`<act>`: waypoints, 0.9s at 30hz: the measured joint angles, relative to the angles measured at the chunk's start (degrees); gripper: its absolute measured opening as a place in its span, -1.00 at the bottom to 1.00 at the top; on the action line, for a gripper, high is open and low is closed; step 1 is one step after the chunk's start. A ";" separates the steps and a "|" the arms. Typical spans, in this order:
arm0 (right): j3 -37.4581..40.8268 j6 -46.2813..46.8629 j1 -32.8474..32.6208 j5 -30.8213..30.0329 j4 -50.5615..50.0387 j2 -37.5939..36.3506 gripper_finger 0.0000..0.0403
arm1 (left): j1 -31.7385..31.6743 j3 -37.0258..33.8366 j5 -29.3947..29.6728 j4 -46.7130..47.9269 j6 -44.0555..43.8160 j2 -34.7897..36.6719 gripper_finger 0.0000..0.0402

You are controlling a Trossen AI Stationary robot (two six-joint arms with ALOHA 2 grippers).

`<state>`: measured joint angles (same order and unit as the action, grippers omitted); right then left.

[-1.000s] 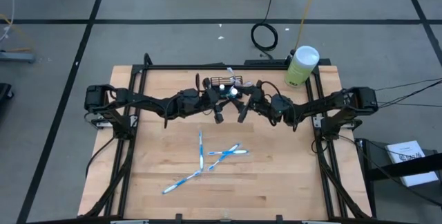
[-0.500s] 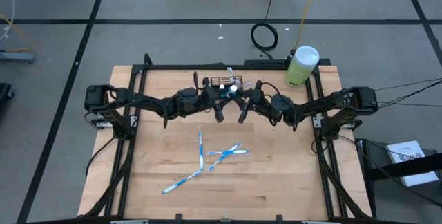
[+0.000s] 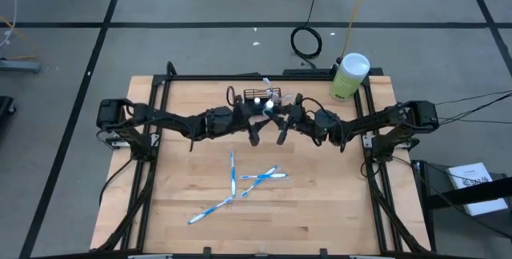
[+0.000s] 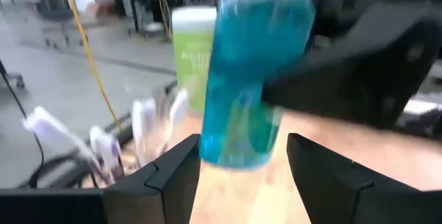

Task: Pick & Place toothbrushing station
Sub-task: Put the blue mouthwash into the middle compartment of the wire organizer

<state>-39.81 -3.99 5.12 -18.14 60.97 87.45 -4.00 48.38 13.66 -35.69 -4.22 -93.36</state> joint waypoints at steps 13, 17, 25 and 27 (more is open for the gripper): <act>0.00 1.85 0.18 16.07 -12.30 -5.76 -0.63 | 2.67 -0.13 -4.93 15.25 -4.71 2.38 0.09; -0.01 3.40 0.16 22.89 -21.14 -8.93 -0.62 | 2.70 -0.13 -6.71 19.10 -3.48 6.97 0.09; -0.02 4.99 0.05 31.51 -27.88 -10.27 -0.62 | 1.66 6.07 -14.26 25.83 -1.53 11.05 0.09; -0.09 5.02 0.05 31.95 -27.60 -9.63 -0.62 | 1.70 10.49 -14.29 29.69 0.83 9.41 0.09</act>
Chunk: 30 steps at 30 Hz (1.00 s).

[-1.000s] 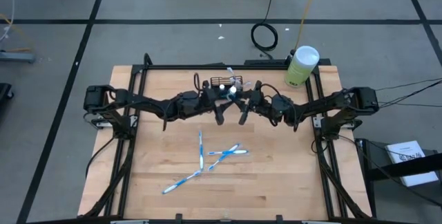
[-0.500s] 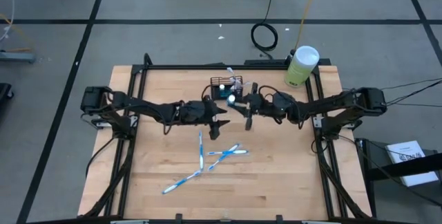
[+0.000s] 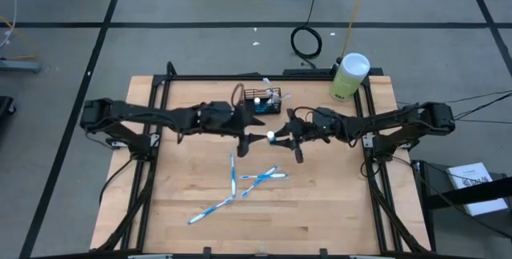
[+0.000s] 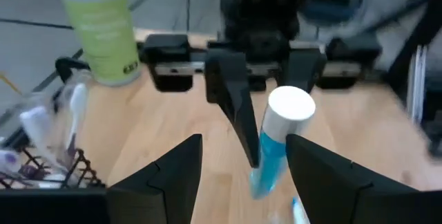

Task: Pick & Place toothbrushing station
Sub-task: Put the blue mouthwash into the middle compartment of the wire organizer

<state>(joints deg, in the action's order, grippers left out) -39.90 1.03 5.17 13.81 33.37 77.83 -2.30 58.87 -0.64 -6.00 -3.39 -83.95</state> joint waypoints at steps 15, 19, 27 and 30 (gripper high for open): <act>0.00 -0.16 -0.34 -0.48 -1.66 0.17 -0.62 | 0.91 8.33 -6.47 6.91 7.83 -4.05 0.09; -0.02 -0.25 -0.50 0.02 -2.12 0.15 -0.62 | 0.88 8.33 -10.02 6.25 9.35 -4.07 0.09; -0.01 -0.18 -0.49 -0.28 -2.43 0.14 -0.62 | -0.39 8.33 -10.42 5.33 8.58 -4.69 0.09; 0.00 -0.18 -0.50 -0.22 -2.20 0.11 -0.62 | -0.82 8.29 -8.27 4.17 8.20 -5.72 0.09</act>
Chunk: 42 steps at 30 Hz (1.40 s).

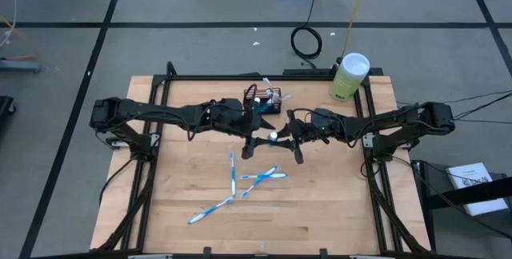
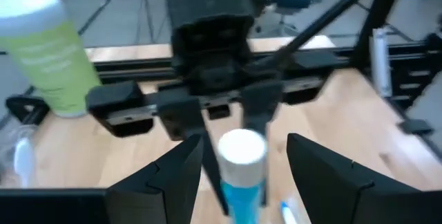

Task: Pick & Place toothbrushing station
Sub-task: Put the blue mouthwash into the middle compartment of the wire organizer

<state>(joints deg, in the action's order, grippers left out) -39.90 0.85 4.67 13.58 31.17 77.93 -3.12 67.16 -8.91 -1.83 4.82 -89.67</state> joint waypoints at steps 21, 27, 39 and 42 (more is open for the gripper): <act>0.00 -0.22 -0.39 0.20 0.19 -0.02 -0.62 | -2.22 -0.09 -5.69 -2.84 -2.14 -3.39 -0.12; 0.00 -0.20 -0.37 0.14 -0.26 -0.02 -0.62 | -2.27 -0.09 -6.37 -2.63 -2.10 -3.39 -0.46; -0.12 0.35 -0.11 -0.31 -1.28 -0.10 -0.56 | -2.22 -0.12 -4.19 -2.29 -1.51 -1.95 -0.46; -0.26 1.16 0.90 -0.94 -3.32 -0.22 -0.40 | -2.34 -0.24 -0.30 -1.27 0.27 0.03 -0.50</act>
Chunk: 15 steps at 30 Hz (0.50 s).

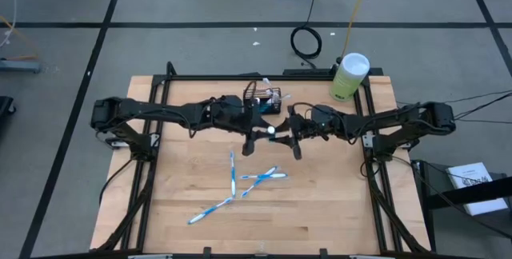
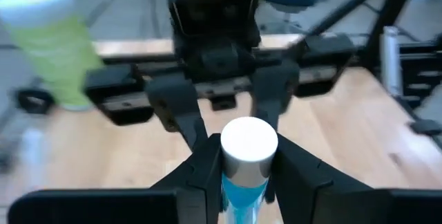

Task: Pick & Place toothbrushing station
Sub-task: Put the blue mouthwash into the middle compartment of the wire organizer

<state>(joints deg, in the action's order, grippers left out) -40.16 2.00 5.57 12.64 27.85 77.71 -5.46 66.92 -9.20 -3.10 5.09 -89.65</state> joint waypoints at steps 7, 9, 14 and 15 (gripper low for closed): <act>0.47 0.26 2.81 -2.64 -9.36 -5.75 -0.03 | -4.52 0.35 9.17 0.13 4.04 5.77 -0.50; 0.13 0.13 3.50 -4.40 -10.49 -8.90 0.01 | -7.16 0.16 9.11 1.72 4.03 5.40 -0.50; 0.46 -0.47 3.65 -6.40 -13.30 -14.00 0.02 | -14.00 -0.46 3.70 -1.27 3.34 2.84 -0.50; 0.41 -0.92 3.72 -6.64 -13.05 -14.79 0.01 | -15.13 -0.83 2.77 -1.98 3.15 1.77 -0.50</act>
<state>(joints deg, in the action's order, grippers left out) -39.75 1.08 9.29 6.00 14.80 62.92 -20.59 66.09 -6.44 -5.08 8.24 -87.88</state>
